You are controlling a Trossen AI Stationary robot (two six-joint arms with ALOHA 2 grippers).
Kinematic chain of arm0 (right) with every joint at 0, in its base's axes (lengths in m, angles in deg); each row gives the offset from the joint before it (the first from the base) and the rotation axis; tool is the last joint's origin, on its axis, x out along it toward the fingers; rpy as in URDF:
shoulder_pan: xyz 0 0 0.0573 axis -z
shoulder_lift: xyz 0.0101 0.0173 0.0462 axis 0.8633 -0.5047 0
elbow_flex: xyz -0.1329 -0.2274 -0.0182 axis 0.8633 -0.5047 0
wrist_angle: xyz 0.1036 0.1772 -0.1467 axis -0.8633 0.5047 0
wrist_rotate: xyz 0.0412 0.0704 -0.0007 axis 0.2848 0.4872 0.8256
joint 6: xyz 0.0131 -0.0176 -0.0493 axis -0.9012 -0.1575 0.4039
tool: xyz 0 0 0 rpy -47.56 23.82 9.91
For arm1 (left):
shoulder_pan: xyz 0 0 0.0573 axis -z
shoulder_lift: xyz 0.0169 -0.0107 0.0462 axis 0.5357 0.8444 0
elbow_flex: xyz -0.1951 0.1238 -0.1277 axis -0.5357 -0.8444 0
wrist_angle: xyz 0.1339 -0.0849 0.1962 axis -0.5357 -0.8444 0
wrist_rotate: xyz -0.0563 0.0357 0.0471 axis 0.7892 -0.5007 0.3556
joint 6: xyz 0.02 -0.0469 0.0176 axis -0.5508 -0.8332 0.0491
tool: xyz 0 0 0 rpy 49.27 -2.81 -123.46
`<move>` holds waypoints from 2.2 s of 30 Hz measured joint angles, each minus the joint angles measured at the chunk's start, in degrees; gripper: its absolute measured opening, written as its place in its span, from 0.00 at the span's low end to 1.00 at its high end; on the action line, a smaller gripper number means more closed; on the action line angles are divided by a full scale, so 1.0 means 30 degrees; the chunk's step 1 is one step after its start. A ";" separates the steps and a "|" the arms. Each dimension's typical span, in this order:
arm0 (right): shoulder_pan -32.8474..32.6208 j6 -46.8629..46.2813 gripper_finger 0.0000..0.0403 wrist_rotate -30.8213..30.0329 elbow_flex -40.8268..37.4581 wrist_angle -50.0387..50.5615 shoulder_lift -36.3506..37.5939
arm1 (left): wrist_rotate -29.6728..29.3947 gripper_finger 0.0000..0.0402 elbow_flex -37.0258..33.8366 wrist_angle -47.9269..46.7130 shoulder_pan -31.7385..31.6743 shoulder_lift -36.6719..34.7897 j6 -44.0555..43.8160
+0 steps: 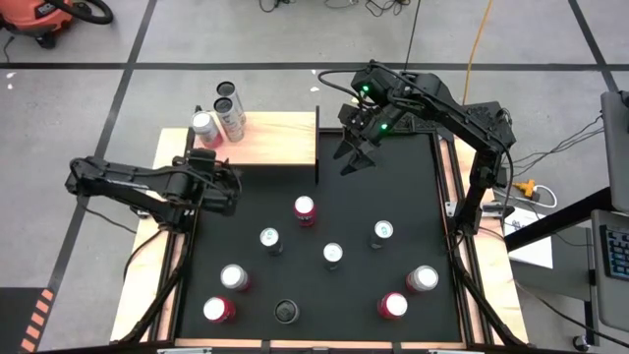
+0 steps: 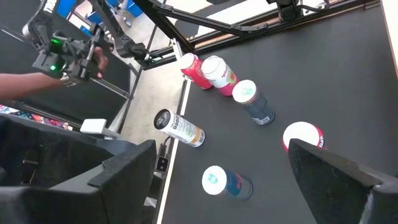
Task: Place canned beverage on shelf
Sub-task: Put the top pink soda can on the shelf
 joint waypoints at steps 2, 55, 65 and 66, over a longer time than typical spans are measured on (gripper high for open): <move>0.0000 0.0050 0.86 -0.0001 0.0000 -0.0001 0.0000 | 0.0342 0.58 0.0054 -0.0023 -0.0097 0.0000 0.1463; 0.0055 0.0754 0.86 -0.0847 0.0000 -0.1346 0.0000 | -0.5480 0.00 -0.5316 0.4869 -0.4660 -0.1872 -0.0979; 0.0058 0.1157 0.86 -0.0840 0.0000 -0.1357 0.0000 | -0.5760 0.00 -0.5352 0.5612 -0.6120 -0.1867 -0.0977; 0.0058 0.1157 0.86 -0.0840 0.0000 -0.1357 0.0000 | -0.5761 0.00 -0.5352 0.5807 -0.6188 -0.1872 -0.0970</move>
